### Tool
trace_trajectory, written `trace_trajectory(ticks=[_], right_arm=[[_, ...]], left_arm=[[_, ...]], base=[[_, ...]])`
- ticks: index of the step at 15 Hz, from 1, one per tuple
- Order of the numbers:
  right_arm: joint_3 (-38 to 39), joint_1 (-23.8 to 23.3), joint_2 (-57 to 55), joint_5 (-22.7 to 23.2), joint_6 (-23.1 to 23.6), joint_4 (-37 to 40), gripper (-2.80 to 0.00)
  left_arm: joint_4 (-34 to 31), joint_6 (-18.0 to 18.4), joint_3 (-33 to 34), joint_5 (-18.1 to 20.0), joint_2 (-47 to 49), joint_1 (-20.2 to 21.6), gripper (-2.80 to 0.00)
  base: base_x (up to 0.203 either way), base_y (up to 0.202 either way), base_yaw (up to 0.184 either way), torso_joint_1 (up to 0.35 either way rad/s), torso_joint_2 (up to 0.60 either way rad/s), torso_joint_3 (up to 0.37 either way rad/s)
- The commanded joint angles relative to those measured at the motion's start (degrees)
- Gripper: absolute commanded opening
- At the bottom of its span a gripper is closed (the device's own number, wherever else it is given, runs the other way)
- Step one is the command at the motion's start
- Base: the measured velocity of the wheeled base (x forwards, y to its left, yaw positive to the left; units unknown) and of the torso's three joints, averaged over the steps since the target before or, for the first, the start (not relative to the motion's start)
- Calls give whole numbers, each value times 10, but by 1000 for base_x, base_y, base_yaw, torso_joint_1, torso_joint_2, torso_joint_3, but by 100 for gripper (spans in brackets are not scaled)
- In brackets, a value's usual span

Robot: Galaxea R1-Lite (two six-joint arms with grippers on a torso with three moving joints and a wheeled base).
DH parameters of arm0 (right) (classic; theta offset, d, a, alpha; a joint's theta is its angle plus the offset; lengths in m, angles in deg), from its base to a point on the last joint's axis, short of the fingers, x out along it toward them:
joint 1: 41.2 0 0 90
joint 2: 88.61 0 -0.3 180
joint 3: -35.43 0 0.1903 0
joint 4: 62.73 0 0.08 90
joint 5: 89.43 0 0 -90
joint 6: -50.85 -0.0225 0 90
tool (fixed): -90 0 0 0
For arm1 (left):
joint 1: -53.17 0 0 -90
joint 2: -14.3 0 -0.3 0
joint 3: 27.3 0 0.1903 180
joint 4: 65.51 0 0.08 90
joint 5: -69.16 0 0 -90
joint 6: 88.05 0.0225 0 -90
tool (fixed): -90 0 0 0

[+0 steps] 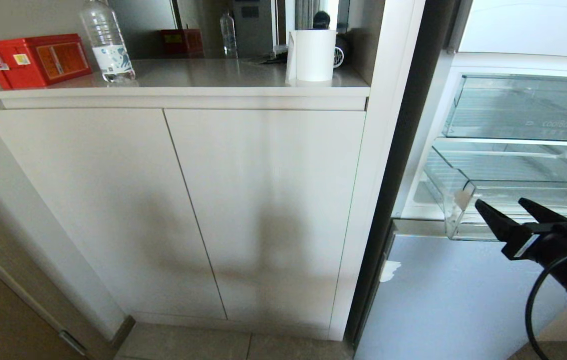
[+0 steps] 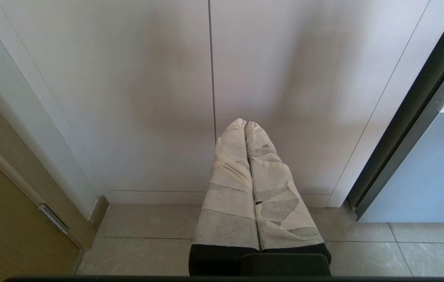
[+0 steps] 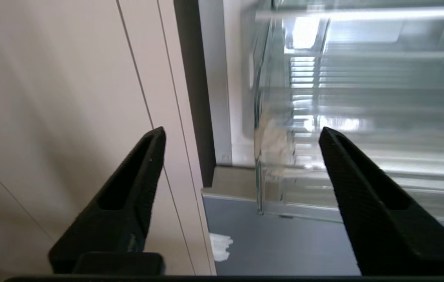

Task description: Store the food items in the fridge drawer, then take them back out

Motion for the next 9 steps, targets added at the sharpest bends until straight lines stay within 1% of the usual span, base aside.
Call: trace_trajectory(ticks=[1,4,5,6,7,9], right_arm=[[-59,-25,107,-2,0,153,0],[-240,-87,142,-1,0,472,0],[-302,-102,135,0,0,553,0],[-362,-116,114,1,1,620,0],[-406,-127,75,1,2,659,0],[-486,-144,-20,-1,10,700,0]], left_arm=[[0,0,0,0,1,0,-280],[0,0,0,0,1,0,-280],[0,0,0,0,1,0,-280],[-1,0,0,0,1,0,-280],[0,0,0,0,1,0,-280],[0,0,0,0,1,0,-280]], base=[[0,0,0,0,0,0],[0,0,0,0,0,0],[0,0,0,0,0,0],[0,0,0,0,0,0],[0,0,0,0,0,0],[0,0,0,0,0,0]])
